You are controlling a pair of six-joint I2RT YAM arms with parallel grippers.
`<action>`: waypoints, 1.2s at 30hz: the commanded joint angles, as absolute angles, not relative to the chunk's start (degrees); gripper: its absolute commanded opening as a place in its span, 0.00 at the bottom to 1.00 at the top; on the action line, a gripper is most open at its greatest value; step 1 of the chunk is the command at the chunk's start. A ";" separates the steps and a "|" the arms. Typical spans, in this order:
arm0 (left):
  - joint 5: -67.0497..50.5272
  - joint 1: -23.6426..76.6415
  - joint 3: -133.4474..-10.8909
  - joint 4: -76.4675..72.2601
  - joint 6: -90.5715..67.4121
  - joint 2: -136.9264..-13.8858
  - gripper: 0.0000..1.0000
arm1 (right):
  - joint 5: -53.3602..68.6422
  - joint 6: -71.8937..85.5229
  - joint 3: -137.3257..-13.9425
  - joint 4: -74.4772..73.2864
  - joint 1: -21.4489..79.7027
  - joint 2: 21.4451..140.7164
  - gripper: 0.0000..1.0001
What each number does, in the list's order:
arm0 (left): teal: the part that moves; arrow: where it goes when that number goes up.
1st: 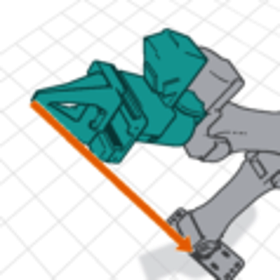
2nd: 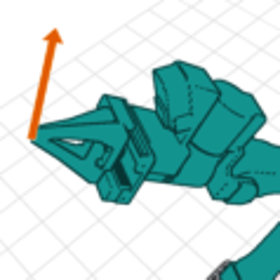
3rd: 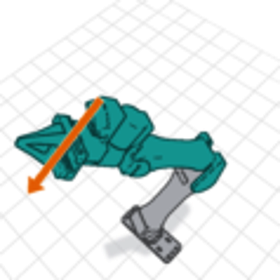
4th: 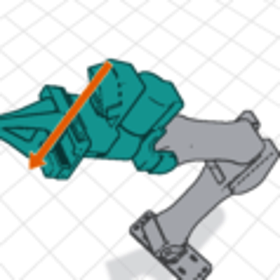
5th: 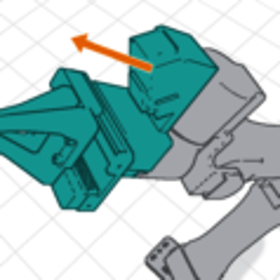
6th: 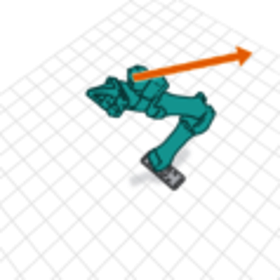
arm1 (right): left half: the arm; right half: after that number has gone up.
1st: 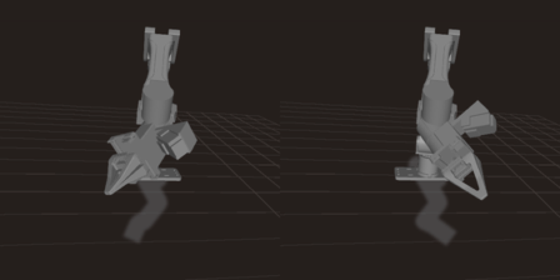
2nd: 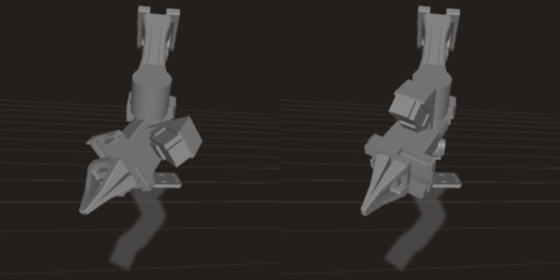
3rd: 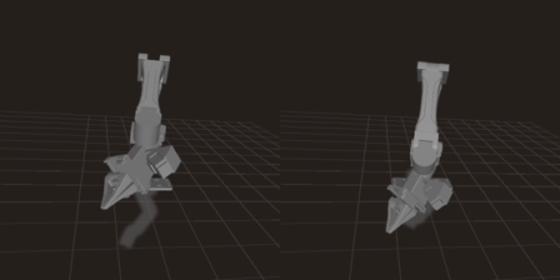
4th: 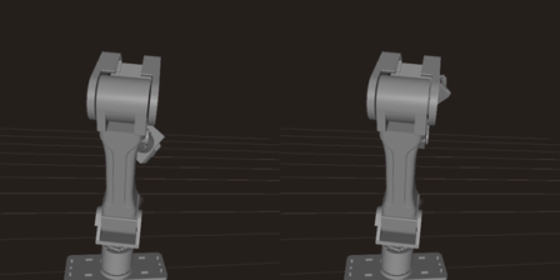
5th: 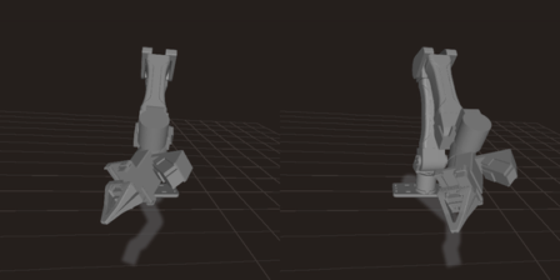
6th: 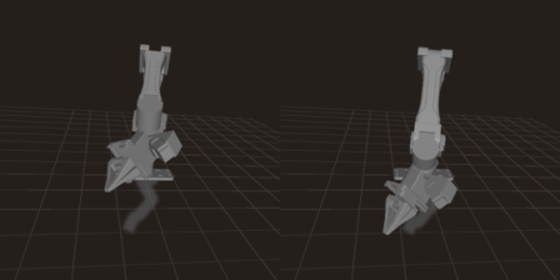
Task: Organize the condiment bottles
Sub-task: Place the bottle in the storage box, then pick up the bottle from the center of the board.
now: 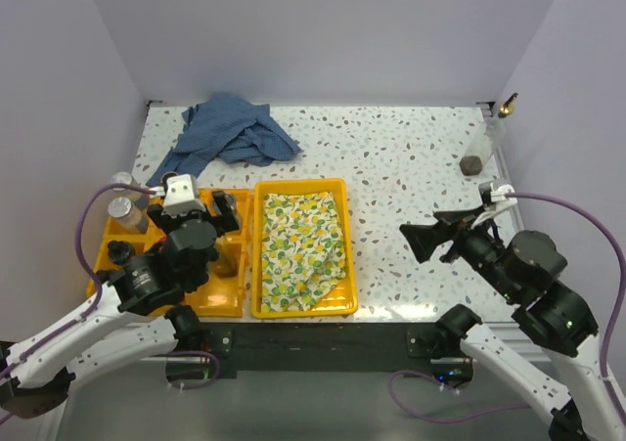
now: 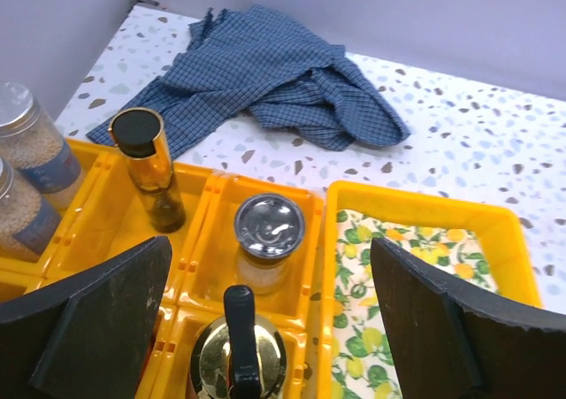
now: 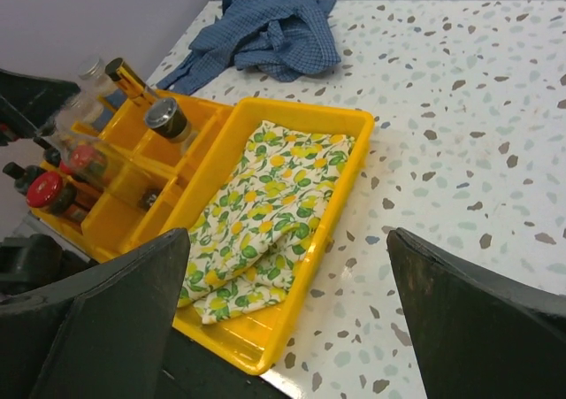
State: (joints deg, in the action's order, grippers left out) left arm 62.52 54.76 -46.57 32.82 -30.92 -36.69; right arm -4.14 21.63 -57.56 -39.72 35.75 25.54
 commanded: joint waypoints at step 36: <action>6.86 55.19 -54.58 2.81 1.85 -59.33 1.00 | -32.32 15.20 -76.72 -12.93 -2.72 85.07 0.98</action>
